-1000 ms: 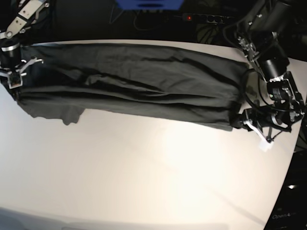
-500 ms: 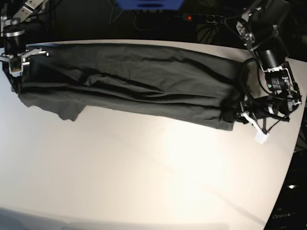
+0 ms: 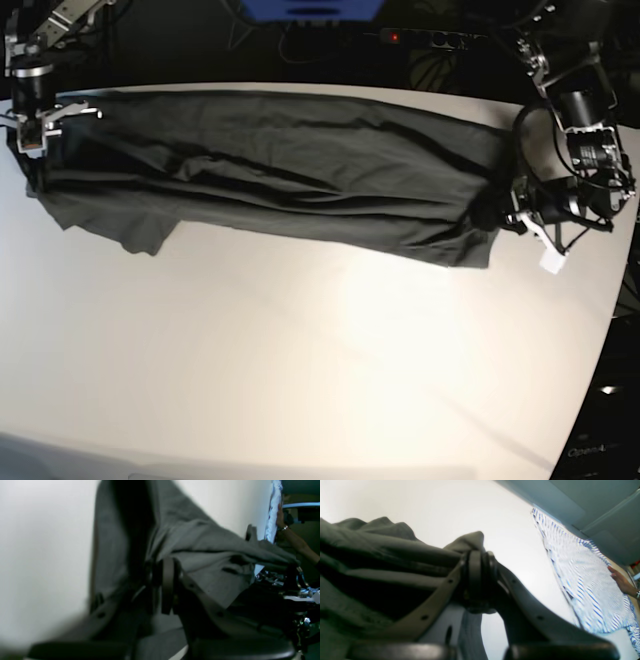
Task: Fold the T-shirt properly
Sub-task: 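Pull the folded shirt ends apart with both grippers to straighten it, then hold both strip ends and drag the strip taut across the table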
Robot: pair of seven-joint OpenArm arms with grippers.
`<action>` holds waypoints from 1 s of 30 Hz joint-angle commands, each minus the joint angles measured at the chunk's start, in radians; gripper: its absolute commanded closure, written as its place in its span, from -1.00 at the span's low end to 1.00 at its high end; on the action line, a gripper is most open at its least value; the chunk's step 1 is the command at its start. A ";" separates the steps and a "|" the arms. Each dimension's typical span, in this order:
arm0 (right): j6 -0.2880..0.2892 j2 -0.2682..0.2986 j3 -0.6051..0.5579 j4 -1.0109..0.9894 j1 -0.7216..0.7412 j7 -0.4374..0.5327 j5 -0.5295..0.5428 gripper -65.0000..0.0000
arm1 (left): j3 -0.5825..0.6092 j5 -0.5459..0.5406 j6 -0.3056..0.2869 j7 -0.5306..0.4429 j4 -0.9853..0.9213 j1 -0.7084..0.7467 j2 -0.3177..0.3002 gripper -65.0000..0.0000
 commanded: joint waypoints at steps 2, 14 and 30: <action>-0.009 0.011 0.004 0.015 0.001 0.019 0.023 0.99 | -0.002 -0.028 -0.003 -0.007 0.018 -0.026 -0.025 0.87; -0.009 0.011 0.019 -0.065 0.005 0.027 0.023 1.00 | 0.073 -0.030 -0.003 -0.007 0.011 0.032 -0.082 0.87; -0.009 0.042 0.059 -0.085 0.147 0.018 -0.089 1.00 | 0.113 -0.131 -0.003 -0.007 -0.069 -0.016 -0.096 0.87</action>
